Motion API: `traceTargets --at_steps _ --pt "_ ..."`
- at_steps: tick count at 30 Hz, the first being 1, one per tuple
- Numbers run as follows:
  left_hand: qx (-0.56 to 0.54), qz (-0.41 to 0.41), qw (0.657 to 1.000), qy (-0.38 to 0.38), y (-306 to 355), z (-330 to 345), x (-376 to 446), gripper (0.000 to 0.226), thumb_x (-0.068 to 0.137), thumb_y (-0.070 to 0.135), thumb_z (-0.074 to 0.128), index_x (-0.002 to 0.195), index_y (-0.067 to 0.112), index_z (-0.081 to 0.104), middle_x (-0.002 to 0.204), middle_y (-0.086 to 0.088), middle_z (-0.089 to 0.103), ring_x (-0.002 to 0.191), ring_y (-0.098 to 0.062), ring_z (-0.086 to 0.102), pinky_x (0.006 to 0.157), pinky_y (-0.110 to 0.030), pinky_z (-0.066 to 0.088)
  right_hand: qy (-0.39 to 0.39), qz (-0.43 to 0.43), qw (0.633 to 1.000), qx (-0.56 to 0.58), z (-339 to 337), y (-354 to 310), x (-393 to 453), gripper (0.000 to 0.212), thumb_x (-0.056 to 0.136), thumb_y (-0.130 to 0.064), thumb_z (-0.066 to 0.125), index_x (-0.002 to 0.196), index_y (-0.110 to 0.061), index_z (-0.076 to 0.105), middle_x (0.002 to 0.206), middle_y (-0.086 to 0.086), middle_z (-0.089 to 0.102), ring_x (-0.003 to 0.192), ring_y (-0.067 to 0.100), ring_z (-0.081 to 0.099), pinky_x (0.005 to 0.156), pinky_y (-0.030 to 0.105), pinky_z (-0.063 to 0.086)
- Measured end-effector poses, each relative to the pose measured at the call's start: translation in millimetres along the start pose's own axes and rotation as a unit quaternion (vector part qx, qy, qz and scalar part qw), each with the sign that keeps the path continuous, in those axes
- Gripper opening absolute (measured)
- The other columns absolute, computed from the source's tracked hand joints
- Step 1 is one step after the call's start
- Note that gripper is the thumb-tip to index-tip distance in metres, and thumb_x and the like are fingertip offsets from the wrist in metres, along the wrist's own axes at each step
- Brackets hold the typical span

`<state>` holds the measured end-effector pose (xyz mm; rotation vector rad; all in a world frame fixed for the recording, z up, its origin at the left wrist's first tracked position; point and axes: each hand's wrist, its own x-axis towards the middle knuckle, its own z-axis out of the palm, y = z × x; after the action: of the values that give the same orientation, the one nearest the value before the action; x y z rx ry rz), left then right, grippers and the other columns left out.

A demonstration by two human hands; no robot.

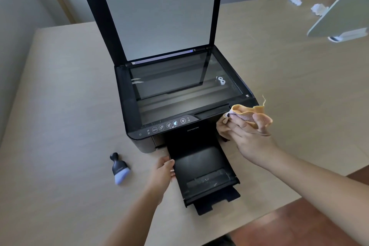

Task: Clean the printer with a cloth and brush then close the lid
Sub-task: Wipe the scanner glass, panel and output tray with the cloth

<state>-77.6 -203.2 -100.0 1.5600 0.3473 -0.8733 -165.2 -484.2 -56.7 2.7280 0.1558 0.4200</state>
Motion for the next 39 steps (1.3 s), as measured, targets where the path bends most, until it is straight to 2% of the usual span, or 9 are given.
traceTargets --at_steps 3,7,13,21,26,29,33,36,39 --pt "-0.011 -0.001 1.000 0.003 3 2 -2 0.021 0.100 0.016 0.046 0.117 0.010 0.056 0.095 -0.007 0.064 0.083 -0.024 0.059 0.081 -0.037 0.048 0.052 0.031 0.997 -0.037 -14 3 11 0.027 0.083 -0.017 0.054 0.109 -0.020 0.063 0.128 -0.007 0.061 0.133 0.013 0.040 0.107 0.048 0.019" --pt "-0.022 -0.006 1.000 0.016 9 -1 -2 0.019 0.099 0.013 0.045 0.113 0.007 0.057 0.097 -0.012 0.062 0.076 -0.023 0.062 0.070 -0.031 0.048 0.140 0.069 0.984 0.087 -11 4 21 0.022 0.084 -0.014 0.054 0.100 -0.015 0.069 0.112 0.001 0.068 0.116 0.026 0.051 0.096 0.048 0.040" --pt "-0.029 -0.007 0.999 0.031 10 1 -5 0.019 0.098 0.009 0.043 0.109 0.007 0.058 0.096 -0.011 0.064 0.073 -0.023 0.062 0.074 -0.036 0.047 0.208 0.136 0.933 0.262 -19 -6 51 0.028 0.081 0.002 0.048 0.087 -0.009 0.074 0.094 0.004 0.069 0.090 0.030 0.061 0.097 0.032 0.040" --pt "-0.062 -0.006 0.997 0.044 12 3 -21 0.020 0.100 0.008 0.041 0.104 0.006 0.060 0.085 -0.014 0.065 0.070 -0.025 0.062 0.069 -0.036 0.048 0.209 -0.069 0.908 0.356 -41 -74 96 0.012 0.089 -0.005 0.064 0.093 -0.007 0.075 0.098 0.006 0.070 0.099 0.029 0.063 0.095 0.038 0.048" --pt "-0.055 0.049 0.991 0.108 12 -26 -33 0.018 0.092 0.007 0.052 0.102 0.013 0.065 0.070 0.002 0.065 0.063 -0.011 0.057 0.058 -0.020 0.045 0.153 -0.252 0.868 0.400 -52 -127 113 0.022 0.093 -0.005 0.052 0.102 -0.010 0.071 0.109 0.007 0.068 0.108 0.027 0.060 0.099 0.038 0.044" --pt "-0.091 0.041 0.979 0.180 8 -54 -34 0.027 0.087 0.014 0.059 0.114 0.017 0.063 0.097 -0.004 0.069 0.084 -0.015 0.066 0.070 -0.026 0.051 0.077 -0.292 0.872 0.385 -34 -158 113 0.015 0.089 -0.006 0.056 0.095 -0.012 0.069 0.101 0.007 0.066 0.093 0.026 0.062 0.084 0.036 0.049" --pt "-0.109 0.035 0.959 0.261 1 -81 -36 0.023 0.092 0.022 0.056 0.114 0.024 0.063 0.117 -0.006 0.066 0.109 -0.020 0.060 0.086 -0.031 0.045 -0.181 -0.228 0.921 0.257 -17 -181 125 0.032 0.057 -0.020 0.081 0.084 -0.013 0.064 0.089 0.011 0.059 0.058 0.031 0.060 0.046 0.029 0.036" --pt "-0.099 0.044 0.961 0.255 0 -87 -40 0.024 0.092 0.026 0.056 0.115 0.026 0.062 0.118 -0.003 0.065 0.113 -0.020 0.058 0.090 -0.033 0.045 -0.245 -0.157 0.932 0.217 -7 -207 128 0.030 0.060 -0.033 0.075 0.084 -0.018 0.068 0.074 0.004 0.054 0.056 0.031 0.060 0.050 0.031 0.038" --pt "-0.081 0.058 0.965 0.243 1 -87 -44 0.022 0.093 0.025 0.055 0.113 0.026 0.064 0.115 0.000 0.066 0.113 -0.019 0.059 0.095 -0.035 0.046 -0.269 -0.152 0.938 0.159 -20 -221 131 0.042 0.060 -0.034 0.079 0.096 -0.017 0.067 0.087 0.008 0.059 0.058 0.027 0.062 0.051 0.028 0.034"
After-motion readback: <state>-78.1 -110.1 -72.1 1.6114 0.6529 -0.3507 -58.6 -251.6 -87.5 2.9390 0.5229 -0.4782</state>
